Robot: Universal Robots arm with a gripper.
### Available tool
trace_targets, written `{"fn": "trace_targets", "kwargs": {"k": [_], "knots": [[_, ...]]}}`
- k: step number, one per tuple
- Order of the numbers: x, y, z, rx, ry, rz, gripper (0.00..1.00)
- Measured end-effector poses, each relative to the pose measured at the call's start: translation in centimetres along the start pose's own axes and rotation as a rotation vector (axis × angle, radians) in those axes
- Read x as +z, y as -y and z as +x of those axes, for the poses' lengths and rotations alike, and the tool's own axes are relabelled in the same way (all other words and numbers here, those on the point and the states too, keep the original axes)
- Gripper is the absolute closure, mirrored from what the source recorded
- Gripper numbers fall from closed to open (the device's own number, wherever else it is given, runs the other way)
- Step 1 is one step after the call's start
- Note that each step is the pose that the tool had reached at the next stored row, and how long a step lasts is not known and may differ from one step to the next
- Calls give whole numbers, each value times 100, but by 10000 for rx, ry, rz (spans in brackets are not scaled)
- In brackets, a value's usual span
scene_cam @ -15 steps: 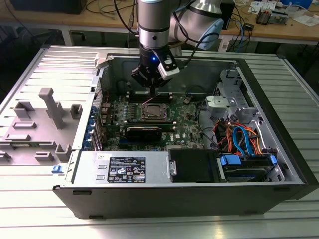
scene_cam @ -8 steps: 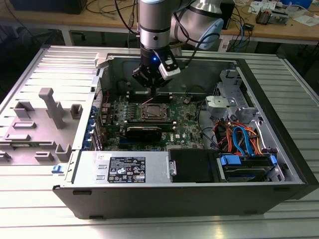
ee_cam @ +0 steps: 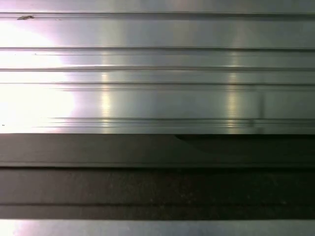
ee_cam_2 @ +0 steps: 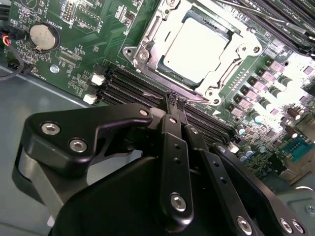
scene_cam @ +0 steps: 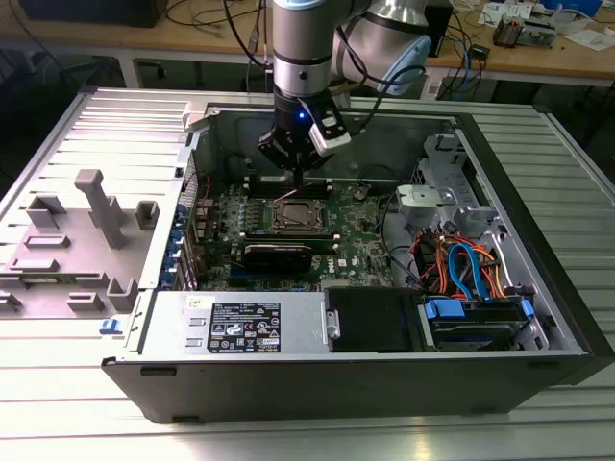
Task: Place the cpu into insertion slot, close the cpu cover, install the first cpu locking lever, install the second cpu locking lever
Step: 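Install the first cpu locking lever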
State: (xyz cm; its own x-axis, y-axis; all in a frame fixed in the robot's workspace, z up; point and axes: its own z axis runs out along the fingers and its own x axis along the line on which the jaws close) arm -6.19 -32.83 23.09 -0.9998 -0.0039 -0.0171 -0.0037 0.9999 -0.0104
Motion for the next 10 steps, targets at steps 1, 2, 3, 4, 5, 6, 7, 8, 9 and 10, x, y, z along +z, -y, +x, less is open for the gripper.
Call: {"fn": "trace_targets", "kwargs": {"k": [1,2,3,4,5,6,7,8,9,10], "knots": [[6,0,-6,0,-1,0,89],[11,0,-10,0,0,1,89],[12,0,-11,1,-2,3,89],[20,0,-12,0,-1,1,89],[28,0,-11,0,-1,1,89],[29,0,-12,-1,0,1,89],[30,0,-12,0,0,0,89],[31,-1,-15,0,0,-1,89],[32,0,-22,0,1,-1,89],[34,0,-29,0,1,0,89]]}}
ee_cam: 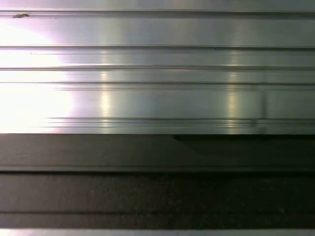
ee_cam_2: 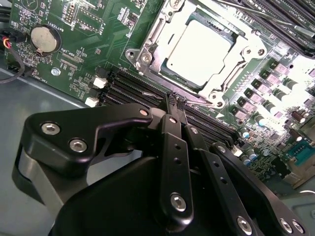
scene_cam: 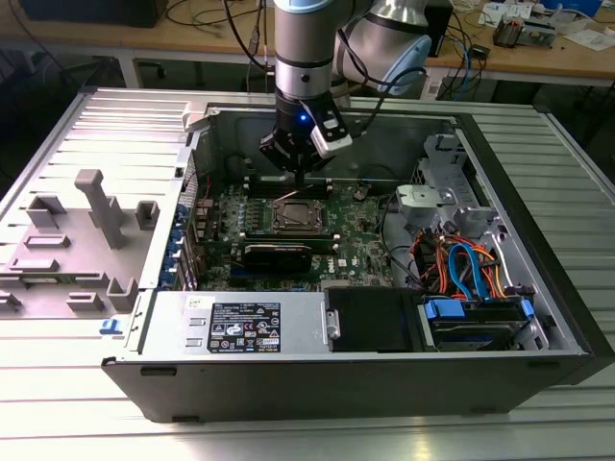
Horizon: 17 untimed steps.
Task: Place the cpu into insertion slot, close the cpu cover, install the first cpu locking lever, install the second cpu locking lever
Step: 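Install the first cpu locking lever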
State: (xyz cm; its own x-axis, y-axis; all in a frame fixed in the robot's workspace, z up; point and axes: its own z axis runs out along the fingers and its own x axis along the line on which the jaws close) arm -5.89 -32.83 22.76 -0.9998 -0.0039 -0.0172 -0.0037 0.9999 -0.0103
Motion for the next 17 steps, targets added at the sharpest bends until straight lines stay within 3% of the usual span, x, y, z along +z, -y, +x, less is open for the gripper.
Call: {"fn": "trace_targets", "kwargs": {"k": [17], "knots": [[63,-1,-72,1,-1,6,89]]}}
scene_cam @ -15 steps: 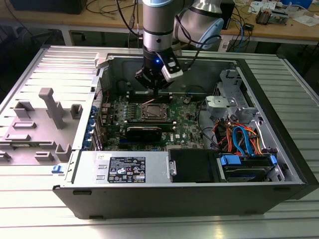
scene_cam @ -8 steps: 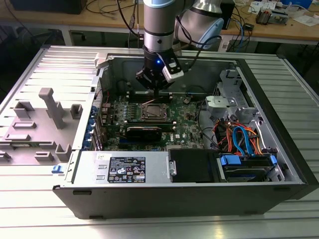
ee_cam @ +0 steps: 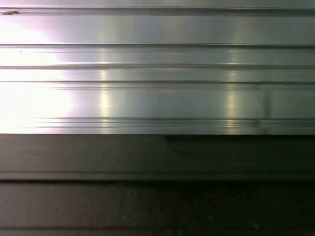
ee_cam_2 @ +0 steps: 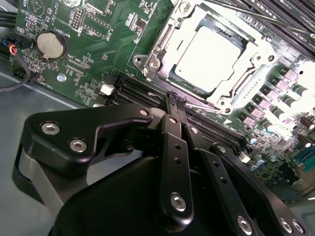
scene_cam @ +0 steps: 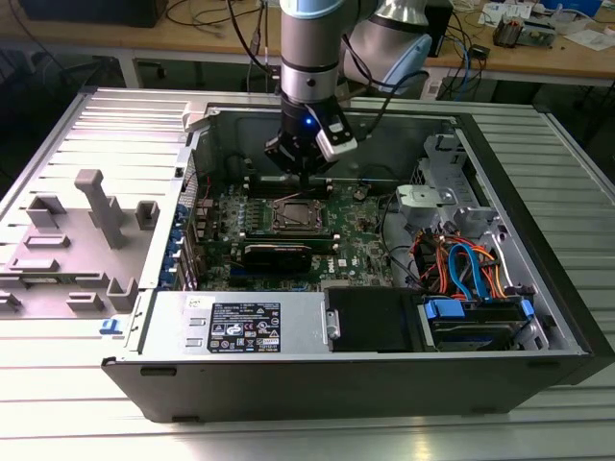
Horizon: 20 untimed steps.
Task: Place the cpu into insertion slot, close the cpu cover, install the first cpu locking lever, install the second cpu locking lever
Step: 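Install the first cpu locking lever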
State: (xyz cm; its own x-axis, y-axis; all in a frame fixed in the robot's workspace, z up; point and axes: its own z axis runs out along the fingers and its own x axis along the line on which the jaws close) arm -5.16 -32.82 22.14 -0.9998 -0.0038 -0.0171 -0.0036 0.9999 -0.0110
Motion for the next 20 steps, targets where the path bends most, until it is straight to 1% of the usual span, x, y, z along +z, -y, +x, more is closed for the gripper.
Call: {"fn": "trace_targets", "kwargs": {"k": [20], "knots": [[113,-1,-34,5,8,5,89]]}}
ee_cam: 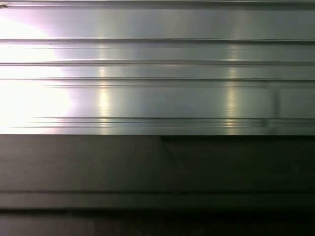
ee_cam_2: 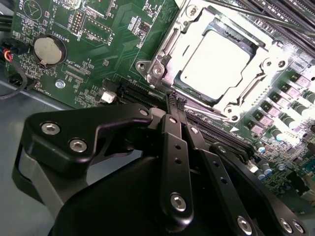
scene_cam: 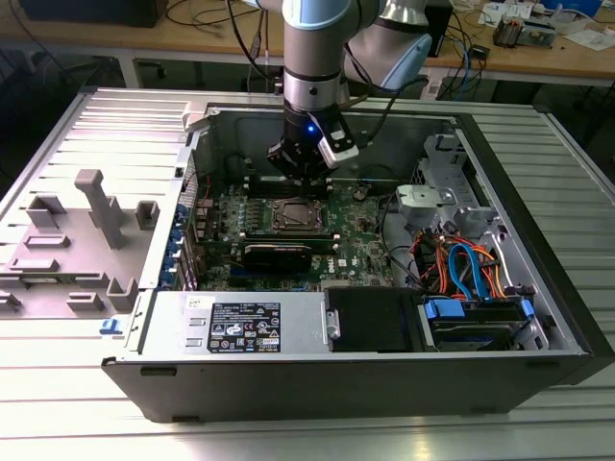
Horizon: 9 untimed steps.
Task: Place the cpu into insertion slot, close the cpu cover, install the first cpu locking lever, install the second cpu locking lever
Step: 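Install the first cpu locking lever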
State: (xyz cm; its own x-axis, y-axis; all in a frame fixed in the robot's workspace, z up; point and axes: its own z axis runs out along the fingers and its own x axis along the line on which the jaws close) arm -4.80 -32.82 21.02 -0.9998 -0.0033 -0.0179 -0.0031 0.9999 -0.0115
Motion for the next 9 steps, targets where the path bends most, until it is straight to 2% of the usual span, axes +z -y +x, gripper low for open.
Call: {"fn": "trace_targets", "kwargs": {"k": [9], "knots": [[45,-1,-12,2,0,0,89]]}}
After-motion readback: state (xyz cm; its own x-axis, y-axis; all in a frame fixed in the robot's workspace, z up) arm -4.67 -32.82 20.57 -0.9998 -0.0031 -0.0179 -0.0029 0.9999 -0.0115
